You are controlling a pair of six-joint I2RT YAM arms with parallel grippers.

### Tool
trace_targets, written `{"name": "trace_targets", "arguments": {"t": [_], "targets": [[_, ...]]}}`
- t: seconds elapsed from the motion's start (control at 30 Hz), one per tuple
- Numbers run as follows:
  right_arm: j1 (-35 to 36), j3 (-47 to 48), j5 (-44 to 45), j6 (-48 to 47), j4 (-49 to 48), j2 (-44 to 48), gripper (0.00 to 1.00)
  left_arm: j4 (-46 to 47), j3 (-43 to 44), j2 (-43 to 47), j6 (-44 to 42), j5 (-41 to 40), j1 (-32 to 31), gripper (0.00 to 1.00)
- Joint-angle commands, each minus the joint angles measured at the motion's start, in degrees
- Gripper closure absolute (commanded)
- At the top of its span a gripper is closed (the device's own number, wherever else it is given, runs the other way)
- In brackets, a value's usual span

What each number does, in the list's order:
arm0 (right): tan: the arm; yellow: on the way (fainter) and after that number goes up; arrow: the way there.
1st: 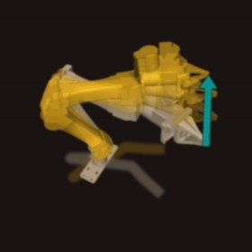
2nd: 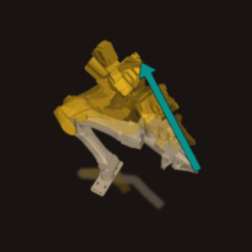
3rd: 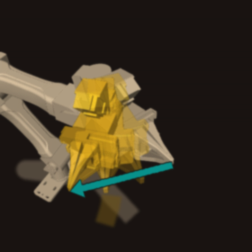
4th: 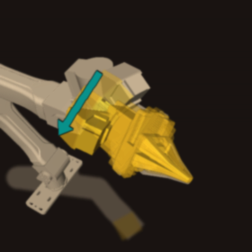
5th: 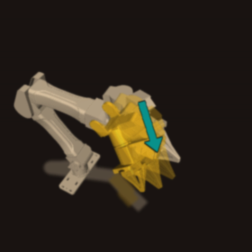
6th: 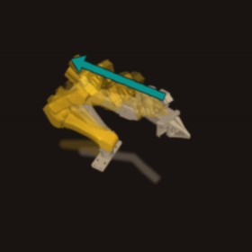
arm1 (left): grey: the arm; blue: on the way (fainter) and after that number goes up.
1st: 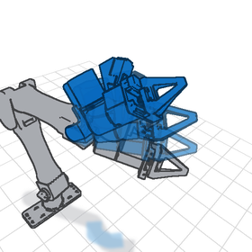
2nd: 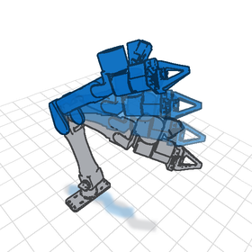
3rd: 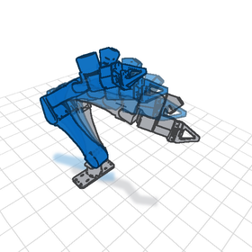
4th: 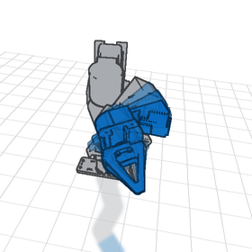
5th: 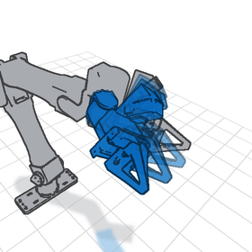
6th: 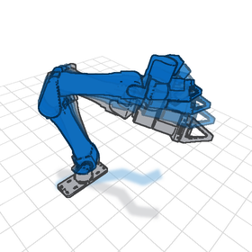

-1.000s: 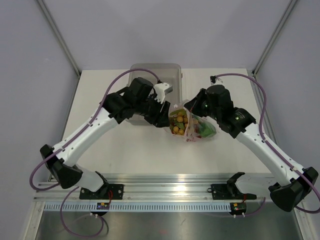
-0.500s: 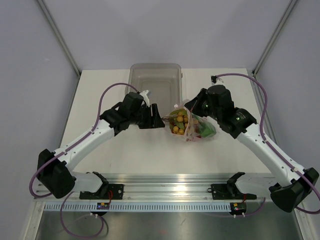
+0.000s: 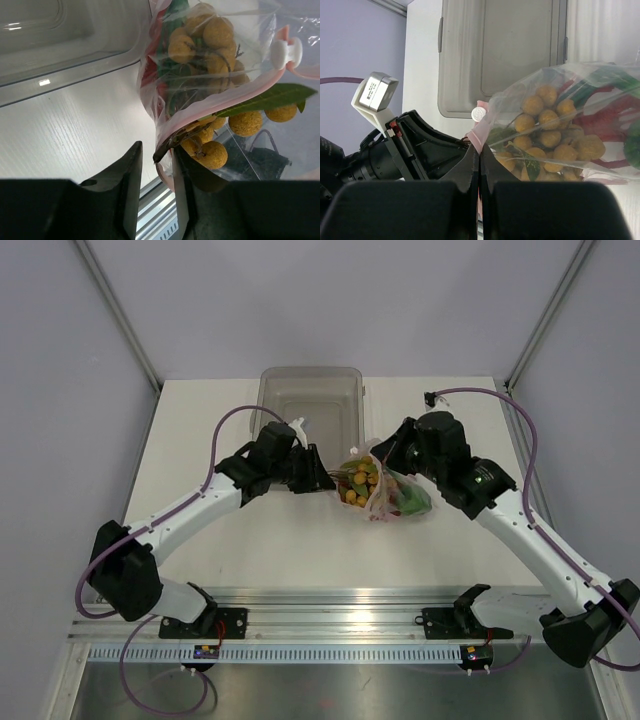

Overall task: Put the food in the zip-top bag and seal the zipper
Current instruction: Adjust the zipper food storage bag at the center of the board.

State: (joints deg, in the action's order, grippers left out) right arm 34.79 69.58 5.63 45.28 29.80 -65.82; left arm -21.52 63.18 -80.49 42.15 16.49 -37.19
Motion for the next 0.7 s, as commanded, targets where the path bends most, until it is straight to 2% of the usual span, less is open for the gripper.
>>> {"name": "trace_targets", "arguments": {"t": [0.0,0.07,0.1,0.17,0.2,0.23,0.3,0.4,0.43,0.5,0.63,0.67], "targets": [[0.4,0.5,2.5,0.5,-2.5,2.7,1.00,3.1,0.1,0.3,0.7,2.0,-0.3,0.76],[0.5,0.4,2.7,0.4,-2.3,2.8,1.00,3.1,-0.1,0.9,0.7,1.8,-0.3,0.77],[0.5,0.2,2.8,0.5,-2.4,3.0,1.00,2.9,-0.1,1.1,0.7,2.1,-0.3,0.74],[0.5,0.2,3.1,0.5,-2.3,2.8,1.00,2.4,0.3,1.5,0.5,2.4,-0.4,0.65],[0.5,0.1,3.0,0.5,-2.4,2.8,1.00,2.3,0.4,1.7,0.2,2.5,-0.4,0.50],[0.5,0.1,3.1,0.5,-2.5,2.7,1.00,1.6,0.6,1.7,0.0,2.4,-0.5,0.46],[0.4,0.3,3.0,0.5,-2.5,2.7,1.00,1.1,0.6,2.0,-0.1,2.1,-0.6,0.46],[0.4,0.4,3.1,0.5,-2.5,2.8,1.00,0.9,-0.2,3.2,0.4,0.8,-0.6,0.60],[0.4,0.4,3.1,0.5,-2.5,2.7,1.00,0.9,-0.3,3.8,0.4,0.3,-0.7,0.68],[0.5,0.4,3.0,0.4,-2.5,2.8,1.00,0.8,-0.5,3.9,0.3,0.2,-0.6,0.73],[0.5,0.4,3.2,0.7,-2.3,2.7,1.00,0.8,-0.5,3.3,0.6,1.0,-0.7,0.91],[0.4,0.3,3.3,0.7,-2.1,3.0,1.00,0.8,-0.5,3.5,0.7,1.1,-0.9,1.00]]}}
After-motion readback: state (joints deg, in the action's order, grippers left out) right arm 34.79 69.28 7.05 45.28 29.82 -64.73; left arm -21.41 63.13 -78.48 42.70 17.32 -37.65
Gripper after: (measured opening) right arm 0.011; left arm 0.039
